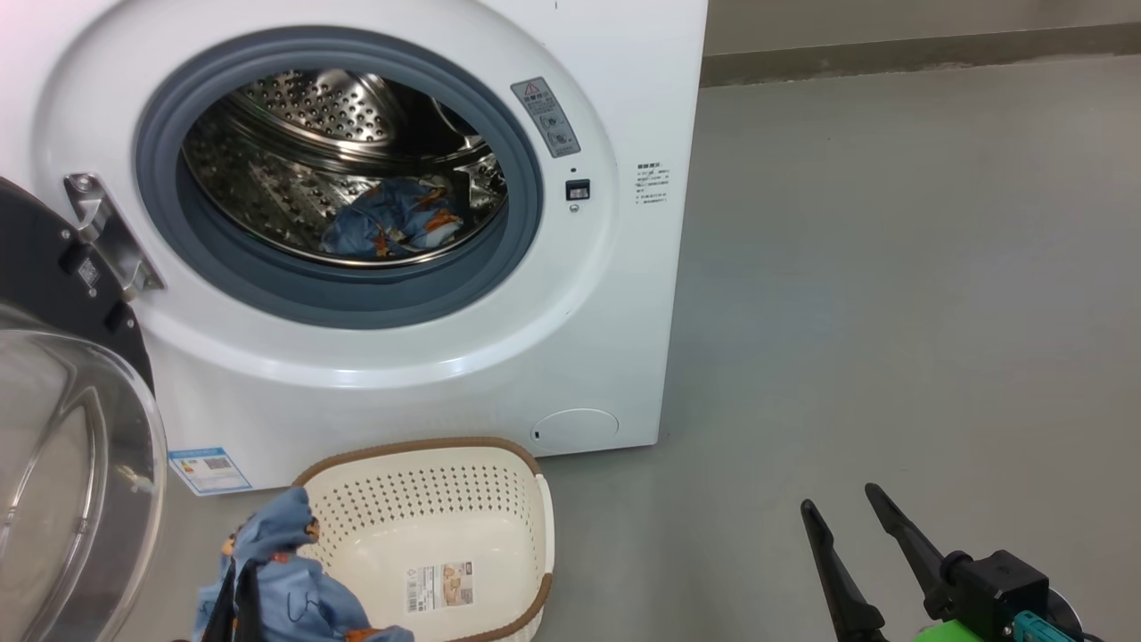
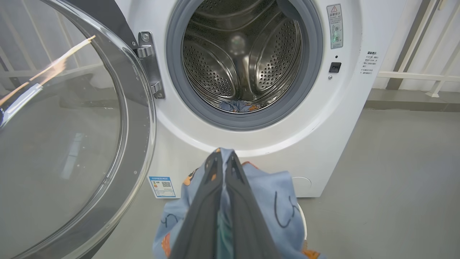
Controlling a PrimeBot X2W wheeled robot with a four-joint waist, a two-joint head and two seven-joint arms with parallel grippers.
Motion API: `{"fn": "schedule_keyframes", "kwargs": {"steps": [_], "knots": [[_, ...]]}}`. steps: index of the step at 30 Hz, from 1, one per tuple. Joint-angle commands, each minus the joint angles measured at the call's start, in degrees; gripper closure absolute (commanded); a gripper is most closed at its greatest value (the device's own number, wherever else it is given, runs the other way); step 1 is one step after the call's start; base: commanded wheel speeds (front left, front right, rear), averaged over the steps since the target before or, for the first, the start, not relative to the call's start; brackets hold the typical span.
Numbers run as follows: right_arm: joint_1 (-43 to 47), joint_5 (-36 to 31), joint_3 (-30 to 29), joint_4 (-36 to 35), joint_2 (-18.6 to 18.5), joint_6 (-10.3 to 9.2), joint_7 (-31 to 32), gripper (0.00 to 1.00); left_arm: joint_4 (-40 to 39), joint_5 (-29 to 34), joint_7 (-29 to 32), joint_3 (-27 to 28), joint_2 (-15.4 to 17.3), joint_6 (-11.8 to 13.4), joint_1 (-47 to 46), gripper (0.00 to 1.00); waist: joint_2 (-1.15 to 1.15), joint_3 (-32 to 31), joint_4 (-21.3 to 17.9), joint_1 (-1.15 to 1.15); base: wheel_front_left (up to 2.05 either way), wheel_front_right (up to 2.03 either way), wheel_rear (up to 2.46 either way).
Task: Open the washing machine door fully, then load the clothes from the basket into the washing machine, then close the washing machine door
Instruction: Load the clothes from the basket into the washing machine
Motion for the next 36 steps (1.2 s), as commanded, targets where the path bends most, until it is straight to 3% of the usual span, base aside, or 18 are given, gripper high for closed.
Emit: {"fn": "schedule_keyframes", "kwargs": {"steps": [1,18,26,36], "knots": [[-1.15,-0.74,1.53,-1.49,-0.21,0.16,0.03,0.00,-1.48,-0.22,-0.07,1.96,0.97,0.60,-1.80,1.00,0.00,0.01,-0.02,0.00,0.00,0.00,0.00],[-1.46,-0.73,2.13,-2.03,-0.21,0.16,0.02,0.00,1.41,-1.37,-0.74,1.39,0.40,-0.01,-4.91,1.00,0.00,1.74,-0.48,0.00,0.00,0.00,0.00],[-3.36,-0.74,2.70,-3.15,-0.21,0.16,-0.40,0.00,6.29,-2.94,-0.72,0.77,-0.18,-2.54,-11.31,1.00,0.00,6.52,-1.62,0.00,0.00,0.00,0.00],[-8.28,0.08,3.86,-3.21,-0.21,0.16,-2.60,0.00,15.81,-3.85,-1.03,0.68,-0.40,-5.96,-26.02,1.00,0.00,15.89,-4.71,0.00,0.00,0.00,0.00]]}}
